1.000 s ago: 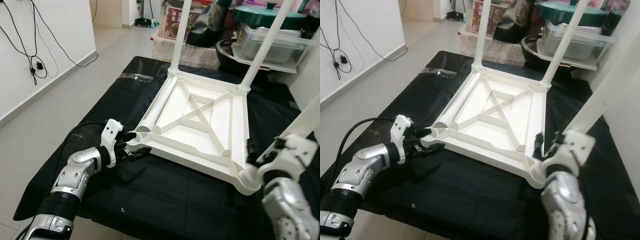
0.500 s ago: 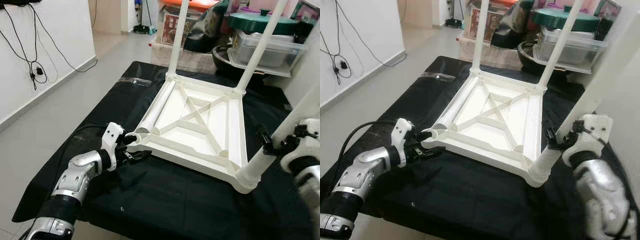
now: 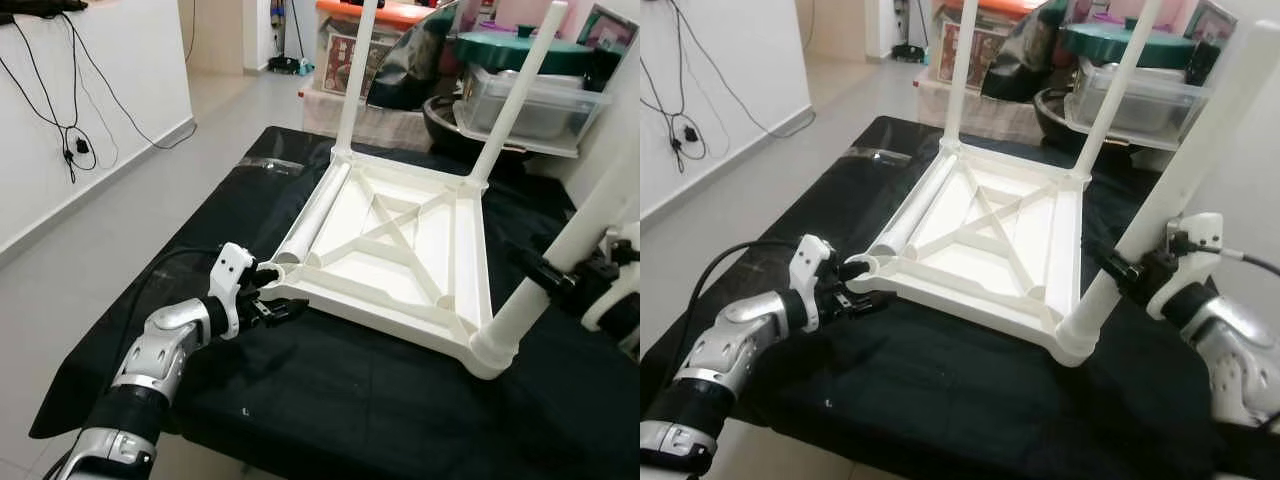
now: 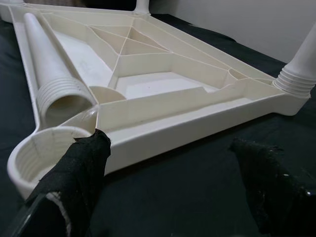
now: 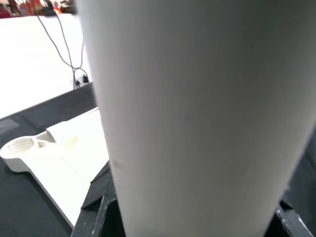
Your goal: Building children table
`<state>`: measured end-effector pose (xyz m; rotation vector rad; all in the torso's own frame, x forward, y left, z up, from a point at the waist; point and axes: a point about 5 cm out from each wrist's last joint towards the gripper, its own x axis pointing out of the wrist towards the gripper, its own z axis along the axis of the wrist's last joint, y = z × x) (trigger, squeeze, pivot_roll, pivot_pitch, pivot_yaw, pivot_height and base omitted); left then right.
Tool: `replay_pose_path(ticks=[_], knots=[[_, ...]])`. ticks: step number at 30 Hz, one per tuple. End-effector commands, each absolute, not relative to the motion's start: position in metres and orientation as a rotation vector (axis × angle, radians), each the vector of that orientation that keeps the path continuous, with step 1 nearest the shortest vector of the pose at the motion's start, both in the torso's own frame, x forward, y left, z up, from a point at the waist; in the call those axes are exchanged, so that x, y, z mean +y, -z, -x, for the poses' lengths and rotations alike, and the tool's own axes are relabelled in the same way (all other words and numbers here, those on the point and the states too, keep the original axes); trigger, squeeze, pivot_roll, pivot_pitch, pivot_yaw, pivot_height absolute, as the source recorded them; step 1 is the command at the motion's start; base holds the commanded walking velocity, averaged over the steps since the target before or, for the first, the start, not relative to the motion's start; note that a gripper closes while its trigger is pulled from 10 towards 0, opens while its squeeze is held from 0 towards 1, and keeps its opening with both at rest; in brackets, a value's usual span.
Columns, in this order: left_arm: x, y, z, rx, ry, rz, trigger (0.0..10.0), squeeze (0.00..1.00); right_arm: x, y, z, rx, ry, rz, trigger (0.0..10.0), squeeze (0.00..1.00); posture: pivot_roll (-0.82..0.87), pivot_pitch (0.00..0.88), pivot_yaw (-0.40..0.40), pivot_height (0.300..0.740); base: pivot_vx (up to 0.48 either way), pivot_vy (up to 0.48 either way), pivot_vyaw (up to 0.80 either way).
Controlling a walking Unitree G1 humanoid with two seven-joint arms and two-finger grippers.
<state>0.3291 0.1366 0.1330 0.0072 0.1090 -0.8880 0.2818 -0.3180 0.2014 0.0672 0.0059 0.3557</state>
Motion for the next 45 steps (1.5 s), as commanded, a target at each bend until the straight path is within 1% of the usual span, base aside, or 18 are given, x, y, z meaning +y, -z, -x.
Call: replay_pose_path(ticks=[1,6,8,12,15,17,18,22,23,26,27,28,32,34,38,41,42,45], knots=[[0.135,-0.131,-0.329,0.117,0.902,-0.019,10.0,0.0,-0.324,-0.19,-0.283,0.043,-0.316,-0.087,0.0,0.0,0.13,0.0,-0.132,0.74,0.0,0.0,0.0],[0.136,-0.131,-0.329,0.117,0.904,-0.021,10.0,0.0,-0.33,-0.187,-0.287,0.05,-0.217,-0.076,0.0,0.0,0.13,0.0,-0.135,0.74,0.0,0.0,0.0],[0.137,-0.131,-0.328,0.118,0.901,-0.021,10.0,0.0,-0.34,-0.185,-0.284,0.053,0.308,-0.131,0.0,0.0,0.13,0.0,-0.141,0.74,0.0,0.0,0.0],[0.138,-0.13,-0.327,0.121,0.897,-0.019,10.0,0.0,-0.335,-0.184,-0.266,0.056,0.627,-0.185,0.0,0.0,0.13,0.0,-0.138,0.74,0.0,0.0,0.0],[0.138,-0.128,-0.325,0.129,0.899,-0.013,10.0,0.0,-0.263,-0.186,-0.248,0.018,0.603,-0.191,0.0,0.0,0.12,0.0,-0.122,0.74,0.0,0.0,0.0],[0.138,-0.128,-0.325,0.13,0.9,-0.012,10.0,0.0,-0.249,-0.187,-0.247,0.01,0.577,-0.202,0.0,0.0,0.12,0.0,-0.115,0.74,0.0,0.0,0.0],[0.137,-0.129,-0.326,0.129,0.901,-0.013,10.0,0.0,-0.232,-0.189,-0.25,0.007,0.52,-0.212,10.0,0.0,0.11,0.0,-0.111,0.74,0.0,0.0,0.0],[0.136,-0.131,-0.329,0.125,0.903,-0.013,10.0,0.0,-0.214,-0.196,-0.255,-0.022,0.422,-0.215,10.0,0.0,0.11,0.0,-0.105,0.74,0.0,0.0,0.0],[0.135,-0.131,-0.33,0.123,0.905,-0.013,10.0,0.0,-0.213,-0.204,-0.256,-0.061,0.414,-0.222,10.0,1.0,0.1,0.0,-0.104,0.74,0.0,0.0,0.0],[0.134,-0.132,-0.331,0.12,0.908,-0.012,10.0,0.0,-0.216,-0.226,-0.258,-0.12,0.384,-0.209,10.0,1.0,0.1,0.0,-0.105,0.74,0.0,0.0,0.0],[0.133,-0.132,-0.331,0.118,0.909,-0.01,10.0,0.0,-0.219,-0.235,-0.259,-0.127,0.369,-0.18,10.0,0.87,0.1,0.0,-0.109,0.74,0.0,0.0,0.0],[0.132,-0.132,-0.331,0.117,0.909,-0.008,10.0,0.0,-0.225,-0.242,-0.262,-0.143,0.331,-0.168,10.0,0.0,0.1,0.0,-0.114,0.74,0.0,0.0,0.0],[0.13,-0.13,-0.33,0.115,0.91,0.004,10.0,0.0,-0.234,-0.25,-0.269,-0.197,0.177,-0.156,10.0,0.0,0.09,0.0,-0.116,0.74,0.0,0.0,0.0],[0.127,-0.128,-0.329,0.116,0.912,0.006,10.0,0.0,-0.234,-0.23,-0.273,-0.153,-0.11,-0.161,10.0,0.0,0.1,0.0,-0.122,0.74,0.0,0.0,0.0],[0.126,-0.128,-0.328,0.116,0.913,0.005,10.0,0.0,-0.232,-0.222,-0.272,-0.13,-0.217,-0.163,10.0,0.0,0.11,0.0,-0.121,0.74,0.0,0.0,0.0],[0.127,-0.129,-0.329,0.113,0.914,0.003,10.0,0.0,-0.234,-0.188,-0.269,0.021,-0.452,-0.115,9.8,0.0,0.11,0.0,-0.125,0.74,0.0,0.0,0.0],[0.128,-0.13,-0.33,0.114,0.914,0.0,10.0,0.0,-0.235,-0.178,-0.271,0.075,-0.505,-0.137,4.7,0.0,0.12,0.0,-0.125,0.74,0.0,0.0,0.0],[0.128,-0.13,-0.33,0.116,0.917,-0.006,10.0,0.0,-0.234,-0.171,-0.279,0.119,-0.551,-0.157,6.5,0.0,0.12,0.0,-0.126,0.74,0.0,0.0,0.0]])
